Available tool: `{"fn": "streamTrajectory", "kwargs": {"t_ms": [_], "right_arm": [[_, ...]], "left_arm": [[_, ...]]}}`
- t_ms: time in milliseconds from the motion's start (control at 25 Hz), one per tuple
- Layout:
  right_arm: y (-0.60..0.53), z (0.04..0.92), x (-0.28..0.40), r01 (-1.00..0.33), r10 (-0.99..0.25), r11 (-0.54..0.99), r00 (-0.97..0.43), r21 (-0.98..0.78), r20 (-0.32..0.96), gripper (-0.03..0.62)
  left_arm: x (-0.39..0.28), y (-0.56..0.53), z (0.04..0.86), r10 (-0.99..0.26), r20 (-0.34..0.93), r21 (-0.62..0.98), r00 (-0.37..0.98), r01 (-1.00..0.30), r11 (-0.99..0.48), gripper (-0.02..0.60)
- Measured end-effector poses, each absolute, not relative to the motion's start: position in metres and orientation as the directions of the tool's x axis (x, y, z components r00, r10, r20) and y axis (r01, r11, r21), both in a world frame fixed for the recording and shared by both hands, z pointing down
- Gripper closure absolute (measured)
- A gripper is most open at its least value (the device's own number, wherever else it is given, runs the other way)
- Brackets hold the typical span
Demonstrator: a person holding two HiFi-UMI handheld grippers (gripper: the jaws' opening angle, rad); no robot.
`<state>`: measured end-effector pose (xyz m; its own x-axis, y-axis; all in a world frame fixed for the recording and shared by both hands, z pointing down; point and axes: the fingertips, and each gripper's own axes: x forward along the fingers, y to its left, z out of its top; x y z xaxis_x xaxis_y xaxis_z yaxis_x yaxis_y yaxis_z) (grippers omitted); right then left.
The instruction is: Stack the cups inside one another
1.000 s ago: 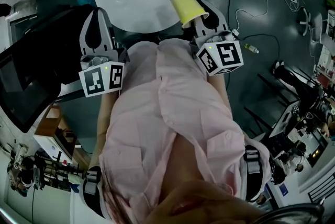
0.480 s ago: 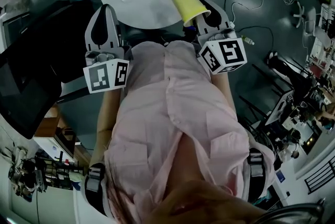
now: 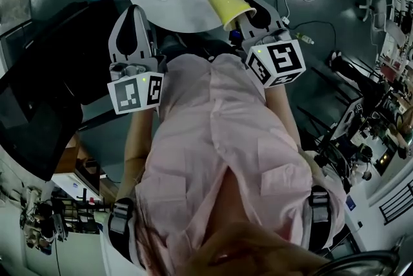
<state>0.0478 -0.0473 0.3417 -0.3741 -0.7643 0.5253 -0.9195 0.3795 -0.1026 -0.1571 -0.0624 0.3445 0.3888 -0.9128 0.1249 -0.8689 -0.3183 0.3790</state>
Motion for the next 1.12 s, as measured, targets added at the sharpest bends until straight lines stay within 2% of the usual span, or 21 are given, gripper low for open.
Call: {"fn": "streamTrajectory", "kwargs": {"t_ms": [760,1120], "right_arm": [[-0.078,0.392,0.003,-0.932,-0.725,0.320,-0.356,-0.169,0.590,0.557],[-0.085,0.433,-0.007,-0.922,-0.648,0.346,-0.369,-0.173,0.666,0.557]], "left_arm": [[-0.171,-0.083,0.347,-0.852,0.132,0.318,0.506,-0.836,-0.447,0.566],[-0.164,-0.090,0.349,-0.842,0.144,0.322,0.520,-0.829,-0.457,0.566]]}}
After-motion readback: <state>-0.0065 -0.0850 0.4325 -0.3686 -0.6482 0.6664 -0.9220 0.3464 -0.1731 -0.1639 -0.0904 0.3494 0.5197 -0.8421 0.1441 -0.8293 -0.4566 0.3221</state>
